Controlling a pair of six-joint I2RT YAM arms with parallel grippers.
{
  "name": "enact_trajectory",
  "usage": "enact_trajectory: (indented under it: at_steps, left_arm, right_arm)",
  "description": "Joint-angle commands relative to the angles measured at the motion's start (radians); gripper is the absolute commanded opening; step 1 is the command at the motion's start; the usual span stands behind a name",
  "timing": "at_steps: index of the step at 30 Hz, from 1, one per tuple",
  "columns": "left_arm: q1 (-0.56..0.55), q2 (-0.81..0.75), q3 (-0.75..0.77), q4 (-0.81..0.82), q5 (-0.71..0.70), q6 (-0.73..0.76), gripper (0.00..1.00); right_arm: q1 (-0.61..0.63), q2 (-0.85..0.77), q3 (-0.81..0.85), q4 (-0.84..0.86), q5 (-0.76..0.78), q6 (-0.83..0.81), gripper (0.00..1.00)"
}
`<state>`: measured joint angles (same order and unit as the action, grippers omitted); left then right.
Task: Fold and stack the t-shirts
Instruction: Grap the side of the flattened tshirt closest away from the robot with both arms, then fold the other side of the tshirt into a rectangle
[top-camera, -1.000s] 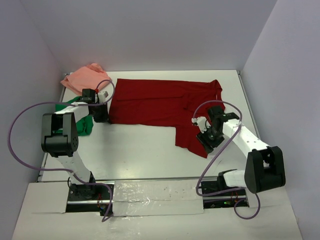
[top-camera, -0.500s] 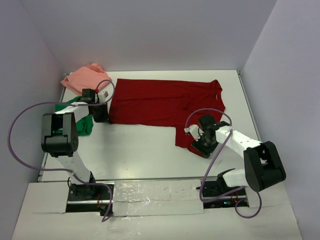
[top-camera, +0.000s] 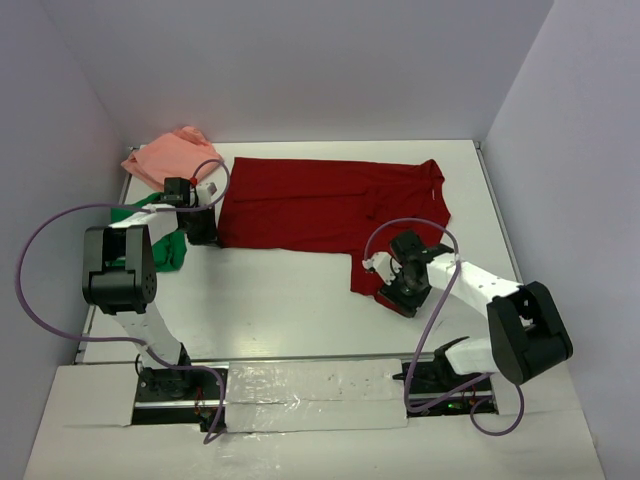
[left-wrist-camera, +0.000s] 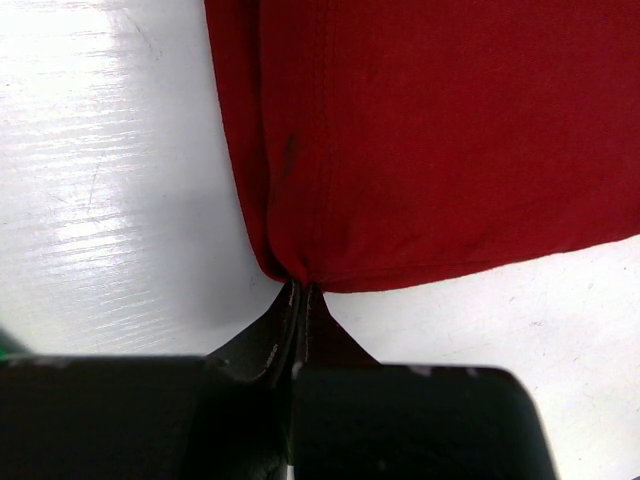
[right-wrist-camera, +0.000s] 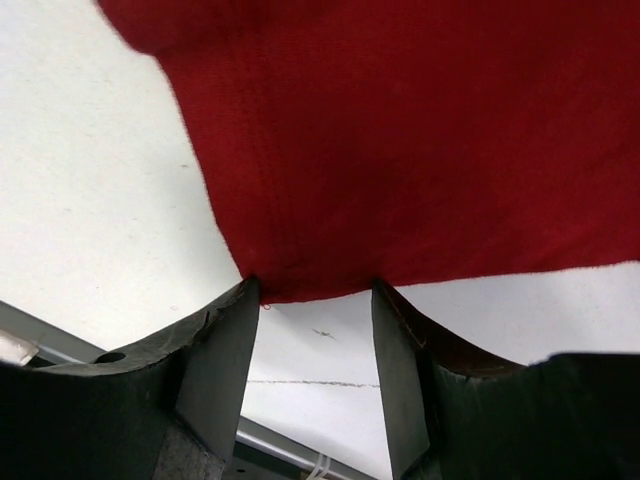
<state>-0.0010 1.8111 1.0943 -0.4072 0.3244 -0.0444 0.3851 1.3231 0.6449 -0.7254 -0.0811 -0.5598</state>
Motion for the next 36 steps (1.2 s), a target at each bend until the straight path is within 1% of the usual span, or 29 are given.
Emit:
enact_trajectory:
  at_steps: [1, 2, 3, 5, 6, 11, 15, 19, 21, 25, 28, 29, 31, 32, 36]
  left_arm:
    - [-0.001, -0.044, 0.026, 0.016, 0.028, 0.008, 0.00]
    - [-0.001, -0.045, 0.026, 0.016, 0.028, 0.006, 0.00]
    - [-0.001, -0.045, 0.027, 0.015, 0.028, 0.008, 0.00]
    - [-0.001, -0.045, 0.027, 0.013, 0.030, 0.008, 0.00]
    - [-0.001, -0.047, 0.027, 0.013, 0.031, 0.008, 0.00]
    - [-0.001, -0.047, 0.026, 0.010, 0.031, 0.012, 0.00]
    - [-0.001, -0.059, 0.021, 0.019, 0.036, 0.011, 0.00]
    - [-0.001, -0.096, 0.024, 0.038, 0.044, -0.003, 0.00]
    - [-0.001, -0.122, 0.033, 0.045, 0.047, -0.009, 0.00]
    - [-0.001, -0.151, 0.070, 0.033, 0.051, -0.023, 0.00]
    - [-0.001, -0.165, 0.108, 0.016, 0.045, -0.023, 0.00]
    - [-0.001, -0.173, 0.124, 0.012, 0.047, -0.025, 0.00]
    - [-0.001, -0.179, 0.140, 0.007, 0.041, -0.028, 0.00]
    - [-0.001, -0.174, 0.162, 0.004, 0.041, -0.031, 0.00]
    - [-0.001, -0.147, 0.226, -0.005, 0.039, -0.040, 0.00]
  right_arm:
    - [0.018, -0.013, 0.013, -0.009, -0.045, -0.011, 0.55]
    - [0.026, -0.012, 0.012, -0.011, -0.046, -0.009, 0.52]
    - [0.031, -0.009, 0.010, 0.001, -0.039, -0.006, 0.37]
    - [0.035, 0.005, 0.007, 0.001, -0.032, -0.003, 0.21]
    - [0.037, 0.010, 0.007, 0.003, -0.028, -0.002, 0.00]
    - [0.038, 0.021, -0.001, 0.018, -0.006, 0.012, 0.00]
    - [0.038, -0.021, -0.007, 0.073, 0.073, 0.043, 0.00]
    - [0.032, -0.114, 0.016, 0.101, 0.176, 0.084, 0.00]
    - [0.020, -0.168, 0.033, 0.101, 0.196, 0.086, 0.00]
    - [-0.017, -0.217, 0.096, 0.113, 0.256, 0.086, 0.00]
    - [-0.100, -0.229, 0.157, 0.122, 0.253, 0.074, 0.00]
    - [-0.151, -0.229, 0.173, 0.124, 0.244, 0.067, 0.00]
    - [-0.198, -0.217, 0.217, 0.145, 0.234, 0.057, 0.00]
    - [-0.234, -0.207, 0.232, 0.155, 0.236, 0.055, 0.00]
    - [-0.297, -0.115, 0.341, 0.179, 0.205, 0.058, 0.00]
